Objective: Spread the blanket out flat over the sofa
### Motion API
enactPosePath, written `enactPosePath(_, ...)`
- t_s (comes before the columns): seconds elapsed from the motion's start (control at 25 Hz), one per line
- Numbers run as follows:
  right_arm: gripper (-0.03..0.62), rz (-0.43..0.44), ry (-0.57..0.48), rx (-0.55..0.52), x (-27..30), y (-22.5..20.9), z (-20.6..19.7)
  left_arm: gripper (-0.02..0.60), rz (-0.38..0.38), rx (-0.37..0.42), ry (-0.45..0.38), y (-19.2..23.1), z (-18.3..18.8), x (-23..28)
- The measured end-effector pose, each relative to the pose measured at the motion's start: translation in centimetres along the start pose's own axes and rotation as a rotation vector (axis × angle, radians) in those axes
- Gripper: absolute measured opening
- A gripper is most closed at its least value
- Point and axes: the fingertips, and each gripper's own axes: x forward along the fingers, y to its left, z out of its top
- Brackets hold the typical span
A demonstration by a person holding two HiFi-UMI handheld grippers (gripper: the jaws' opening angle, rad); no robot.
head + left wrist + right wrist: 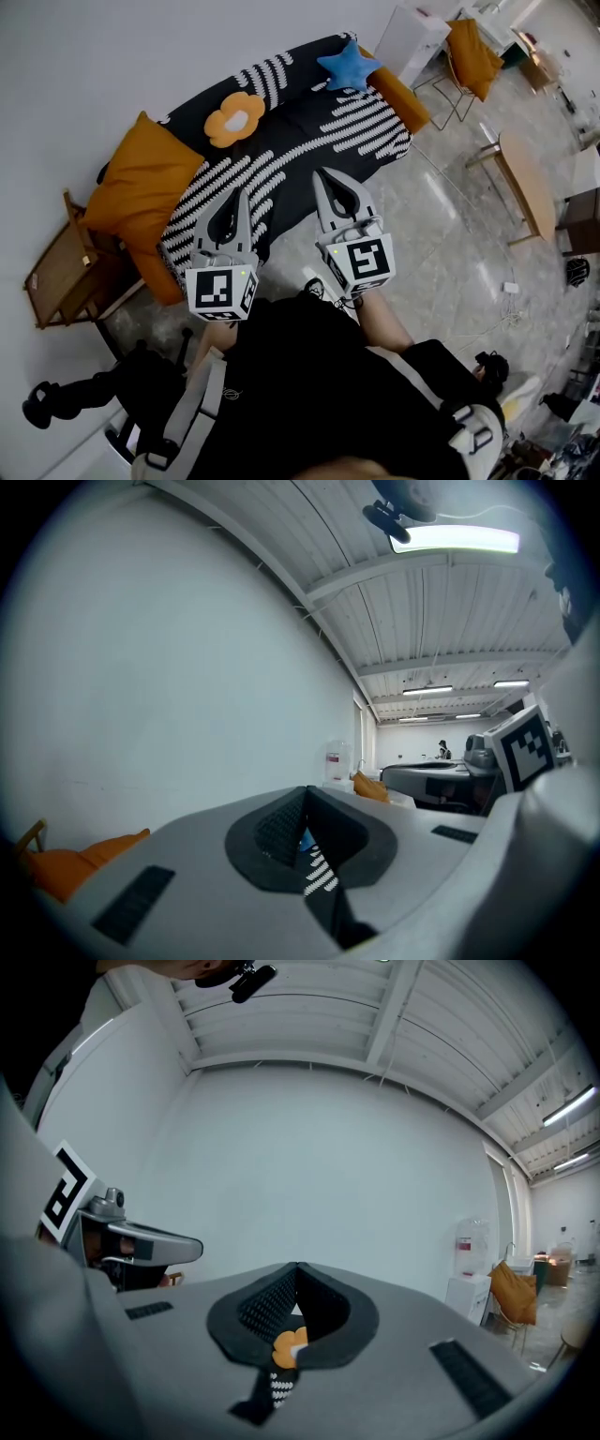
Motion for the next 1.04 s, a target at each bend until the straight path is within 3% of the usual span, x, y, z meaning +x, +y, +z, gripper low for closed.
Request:
enactPosePath(0.48, 0.008, -0.028, 0.066, -0.007, -0.4, -0.9, 0.1, 0.021, -0.026, 0.019, -0.027, -0.6, 0.8, 0.7)
enactPosePath(0.64, 0.008, -0.02, 0.009, -0.01, -0.7, -1.0, 0.0, 0.021, -0.033, 0.021, -0.018, -1.1, 0.3, 0.7)
enactPosePath(1.04, 0.008, -0.04, 0.016, 0.0, -1.7, -1.6, -0.3, 0.021, -0.047, 0.016, -0.004, -2.1, -0.3, 0.6)
